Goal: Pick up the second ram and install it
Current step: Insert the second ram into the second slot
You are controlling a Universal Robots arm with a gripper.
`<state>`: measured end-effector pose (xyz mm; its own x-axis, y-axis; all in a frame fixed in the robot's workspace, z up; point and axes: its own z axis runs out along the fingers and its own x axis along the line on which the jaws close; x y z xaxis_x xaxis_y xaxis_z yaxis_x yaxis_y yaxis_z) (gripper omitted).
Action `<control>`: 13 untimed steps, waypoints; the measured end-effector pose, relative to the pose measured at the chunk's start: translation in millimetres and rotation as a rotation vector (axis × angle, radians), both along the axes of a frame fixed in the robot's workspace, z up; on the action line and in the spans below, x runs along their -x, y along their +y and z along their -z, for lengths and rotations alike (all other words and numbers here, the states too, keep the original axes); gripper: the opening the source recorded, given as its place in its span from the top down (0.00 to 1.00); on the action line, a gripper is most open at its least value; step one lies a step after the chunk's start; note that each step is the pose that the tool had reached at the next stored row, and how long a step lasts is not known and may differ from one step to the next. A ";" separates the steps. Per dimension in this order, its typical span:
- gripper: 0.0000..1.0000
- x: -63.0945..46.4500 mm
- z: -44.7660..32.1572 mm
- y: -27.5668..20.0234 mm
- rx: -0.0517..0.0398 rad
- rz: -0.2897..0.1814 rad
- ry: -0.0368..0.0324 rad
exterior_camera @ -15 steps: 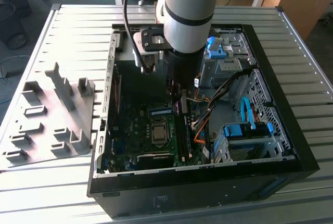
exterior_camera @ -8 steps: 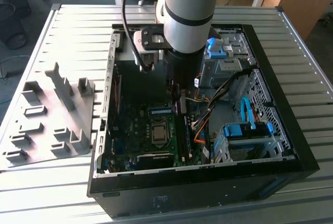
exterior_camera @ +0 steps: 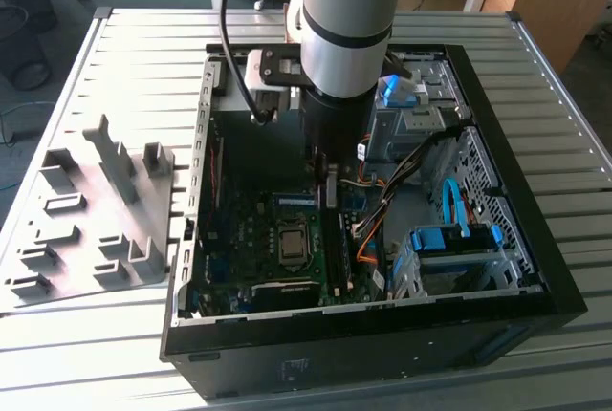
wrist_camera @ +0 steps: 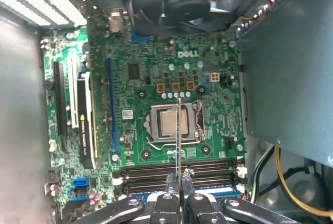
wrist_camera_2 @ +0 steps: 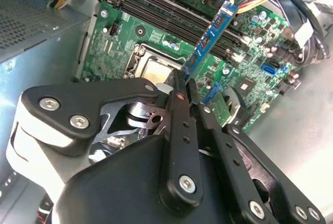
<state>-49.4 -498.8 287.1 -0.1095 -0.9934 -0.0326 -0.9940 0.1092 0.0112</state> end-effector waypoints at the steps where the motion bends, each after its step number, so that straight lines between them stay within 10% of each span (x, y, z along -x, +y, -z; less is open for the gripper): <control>1: 0.86 0.0 0.0 0.0 0.0000 0.011 0.0000; 13: 0.86 0.0 0.0 0.0 0.0011 0.122 0.0000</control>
